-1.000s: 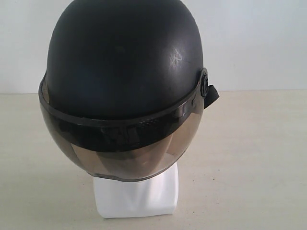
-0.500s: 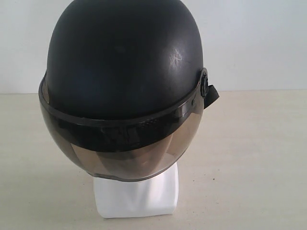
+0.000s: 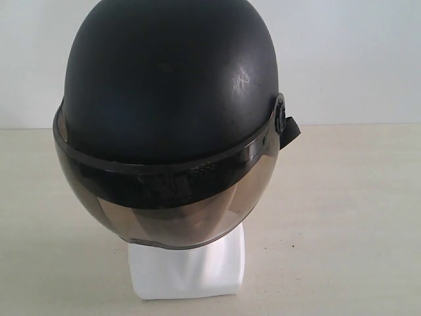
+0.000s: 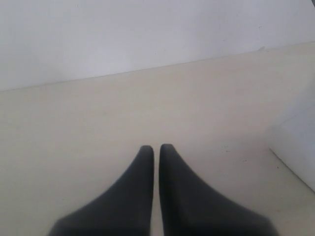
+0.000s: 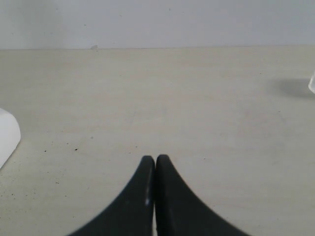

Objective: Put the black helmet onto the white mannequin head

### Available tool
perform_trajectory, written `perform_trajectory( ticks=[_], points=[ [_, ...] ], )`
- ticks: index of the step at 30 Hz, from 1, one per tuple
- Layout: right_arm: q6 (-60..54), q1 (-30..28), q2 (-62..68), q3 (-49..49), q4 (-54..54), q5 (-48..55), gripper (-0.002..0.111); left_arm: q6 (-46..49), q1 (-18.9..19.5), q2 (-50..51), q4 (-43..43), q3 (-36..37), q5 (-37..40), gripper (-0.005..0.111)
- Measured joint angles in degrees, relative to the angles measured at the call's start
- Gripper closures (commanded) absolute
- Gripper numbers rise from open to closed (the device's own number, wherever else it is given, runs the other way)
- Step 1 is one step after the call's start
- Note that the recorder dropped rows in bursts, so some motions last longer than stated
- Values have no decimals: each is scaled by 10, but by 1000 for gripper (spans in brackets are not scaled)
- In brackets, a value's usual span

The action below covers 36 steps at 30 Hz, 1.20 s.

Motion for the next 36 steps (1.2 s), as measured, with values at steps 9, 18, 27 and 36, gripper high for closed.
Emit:
perform_trajectory(
  ticks=[9, 18, 27, 36],
  points=[
    [0, 0, 0, 0, 0, 0, 108, 27, 0, 0, -67, 0, 1, 102],
    [0, 0, 0, 0, 0, 0, 108, 62, 0, 0, -81, 0, 1, 102],
    [0, 0, 0, 0, 0, 0, 108, 63, 0, 0, -82, 0, 1, 102],
    [0, 0, 0, 0, 0, 0, 108, 63, 0, 0, -82, 0, 1, 102]
  ],
)
